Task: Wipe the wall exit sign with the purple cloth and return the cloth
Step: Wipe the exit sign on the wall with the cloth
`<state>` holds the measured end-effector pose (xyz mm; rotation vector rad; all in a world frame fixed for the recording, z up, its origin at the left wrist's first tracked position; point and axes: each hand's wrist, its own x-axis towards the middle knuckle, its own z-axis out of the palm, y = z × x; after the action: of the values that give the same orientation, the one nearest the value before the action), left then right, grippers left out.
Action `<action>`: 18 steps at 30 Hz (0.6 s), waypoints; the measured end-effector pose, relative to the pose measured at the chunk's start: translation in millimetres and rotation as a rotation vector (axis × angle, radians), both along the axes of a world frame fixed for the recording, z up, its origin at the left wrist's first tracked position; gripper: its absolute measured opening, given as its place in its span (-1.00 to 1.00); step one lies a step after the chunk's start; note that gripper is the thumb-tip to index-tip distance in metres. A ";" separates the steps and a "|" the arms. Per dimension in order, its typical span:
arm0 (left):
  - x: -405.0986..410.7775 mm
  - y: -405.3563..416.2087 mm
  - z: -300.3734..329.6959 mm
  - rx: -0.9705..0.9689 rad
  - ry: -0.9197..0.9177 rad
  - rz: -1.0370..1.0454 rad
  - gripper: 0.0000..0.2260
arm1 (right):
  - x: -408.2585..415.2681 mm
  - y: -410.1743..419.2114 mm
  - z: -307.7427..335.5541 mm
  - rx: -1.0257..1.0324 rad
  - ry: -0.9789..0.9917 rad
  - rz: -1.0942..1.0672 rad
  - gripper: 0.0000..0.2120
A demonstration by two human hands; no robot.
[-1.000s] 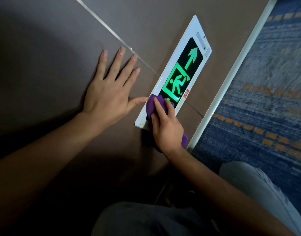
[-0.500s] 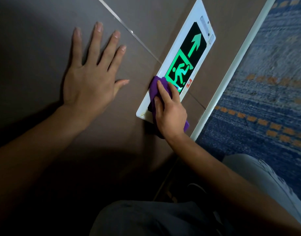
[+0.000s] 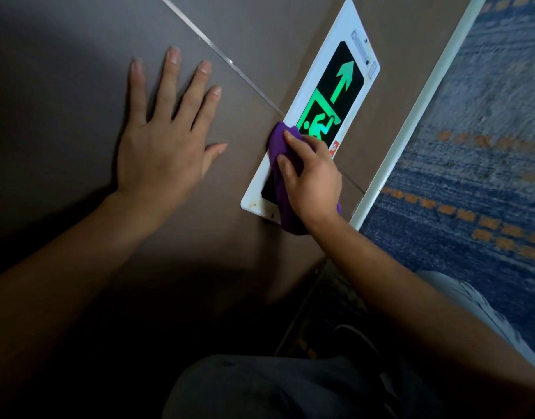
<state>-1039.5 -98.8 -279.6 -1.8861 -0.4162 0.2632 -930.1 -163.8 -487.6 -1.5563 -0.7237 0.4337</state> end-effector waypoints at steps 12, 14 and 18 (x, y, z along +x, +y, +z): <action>-0.2 -0.1 -2.8 0.023 0.014 -0.024 -0.24 | -81.7 -35.9 -7.4 0.047 0.002 0.079 -0.62; 0.4 -1.0 -2.9 0.025 0.014 -0.022 -0.24 | -88.9 -42.1 -13.3 0.045 0.009 0.115 -0.61; 1.1 -0.9 -2.4 0.035 0.009 -0.017 -0.22 | -80.3 -42.5 -18.8 0.067 0.010 0.142 -0.60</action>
<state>-1038.4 -99.6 -282.1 -1.8528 -0.3965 0.2510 -1010.5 -206.4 -506.4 -1.4443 -0.8359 0.5166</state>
